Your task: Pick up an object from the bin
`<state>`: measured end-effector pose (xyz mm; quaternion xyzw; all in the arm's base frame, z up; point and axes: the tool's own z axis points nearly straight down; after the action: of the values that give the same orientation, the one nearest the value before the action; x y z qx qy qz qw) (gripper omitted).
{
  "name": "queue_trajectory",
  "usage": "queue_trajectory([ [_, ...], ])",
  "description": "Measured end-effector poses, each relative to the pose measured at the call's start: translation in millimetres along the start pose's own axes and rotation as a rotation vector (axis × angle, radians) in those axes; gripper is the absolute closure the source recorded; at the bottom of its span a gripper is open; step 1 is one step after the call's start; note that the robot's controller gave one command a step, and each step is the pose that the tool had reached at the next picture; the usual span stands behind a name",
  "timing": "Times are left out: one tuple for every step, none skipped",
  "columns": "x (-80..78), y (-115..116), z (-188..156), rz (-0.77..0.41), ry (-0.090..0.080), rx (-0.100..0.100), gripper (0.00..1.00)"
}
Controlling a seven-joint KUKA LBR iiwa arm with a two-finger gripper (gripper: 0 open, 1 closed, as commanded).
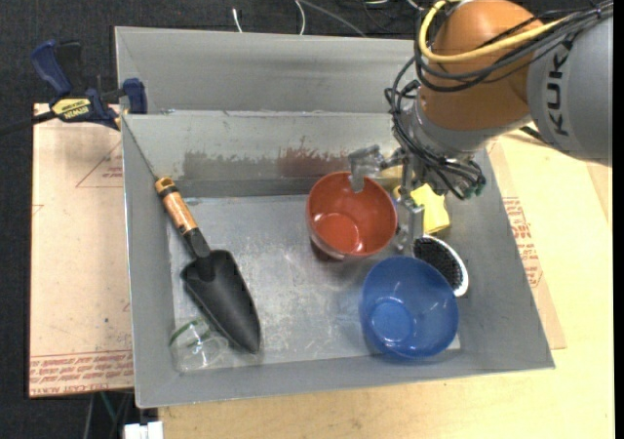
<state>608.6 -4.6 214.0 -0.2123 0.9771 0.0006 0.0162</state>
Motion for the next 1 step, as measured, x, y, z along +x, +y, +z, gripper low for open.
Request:
queue_trajectory([
  [-14.2,-40.0,48.9,-0.154,-0.007,0.004,0.00],
])
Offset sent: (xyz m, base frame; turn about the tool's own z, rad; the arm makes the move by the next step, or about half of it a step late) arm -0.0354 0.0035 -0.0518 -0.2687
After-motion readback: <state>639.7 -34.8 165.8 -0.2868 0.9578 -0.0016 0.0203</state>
